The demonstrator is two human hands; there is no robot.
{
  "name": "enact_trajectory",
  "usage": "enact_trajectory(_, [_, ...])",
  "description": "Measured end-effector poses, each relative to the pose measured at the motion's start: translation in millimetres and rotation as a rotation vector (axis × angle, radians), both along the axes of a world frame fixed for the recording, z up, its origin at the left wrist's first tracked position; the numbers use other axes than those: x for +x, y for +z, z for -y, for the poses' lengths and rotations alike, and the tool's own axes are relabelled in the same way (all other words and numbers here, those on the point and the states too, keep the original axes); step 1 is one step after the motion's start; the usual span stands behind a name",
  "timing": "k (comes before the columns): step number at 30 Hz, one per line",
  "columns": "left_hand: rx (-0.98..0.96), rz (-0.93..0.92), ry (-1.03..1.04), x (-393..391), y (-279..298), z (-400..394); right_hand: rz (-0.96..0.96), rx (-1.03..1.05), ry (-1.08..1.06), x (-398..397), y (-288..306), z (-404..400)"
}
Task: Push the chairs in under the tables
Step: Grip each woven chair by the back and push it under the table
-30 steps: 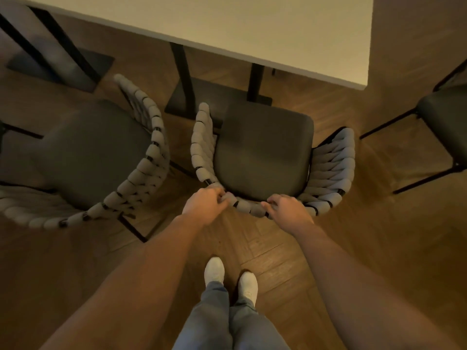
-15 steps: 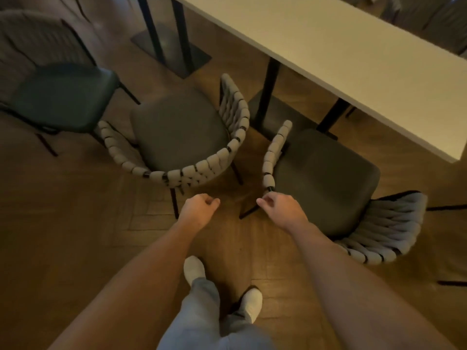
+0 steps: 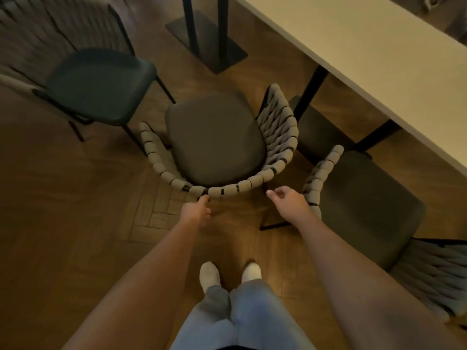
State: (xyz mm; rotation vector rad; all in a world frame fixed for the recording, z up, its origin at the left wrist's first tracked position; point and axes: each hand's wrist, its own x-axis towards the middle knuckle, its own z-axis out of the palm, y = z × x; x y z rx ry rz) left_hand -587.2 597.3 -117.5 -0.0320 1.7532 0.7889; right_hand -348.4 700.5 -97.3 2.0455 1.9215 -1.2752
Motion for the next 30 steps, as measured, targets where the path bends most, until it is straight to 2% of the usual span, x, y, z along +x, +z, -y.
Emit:
enact_trajectory(2, [-0.029,0.072,0.134,-3,-4,-9,-0.007,-0.024,-0.057,-7,-10,-17])
enact_trajectory(9, [-0.052,0.149,0.523,-9,-46,-57,0.001,-0.184,-0.258,-20,-56,-99])
enact_trajectory(15, [-0.1,0.214,0.767,-11,-56,-96,-0.026,-0.27,-0.562,-22,-91,-157])
enact_trajectory(23, [-0.186,0.229,0.765,-25,-106,-94,-0.284,-0.415,-0.884,-22,-120,-198])
enact_trajectory(26, [-0.224,0.21,0.751,-28,-116,-92,-0.229,-0.375,-0.98,-29,-124,-198])
enact_trajectory(30, [-0.238,0.184,0.718,-36,-148,-77,-0.097,-0.237,-0.97,-41,-121,-192])
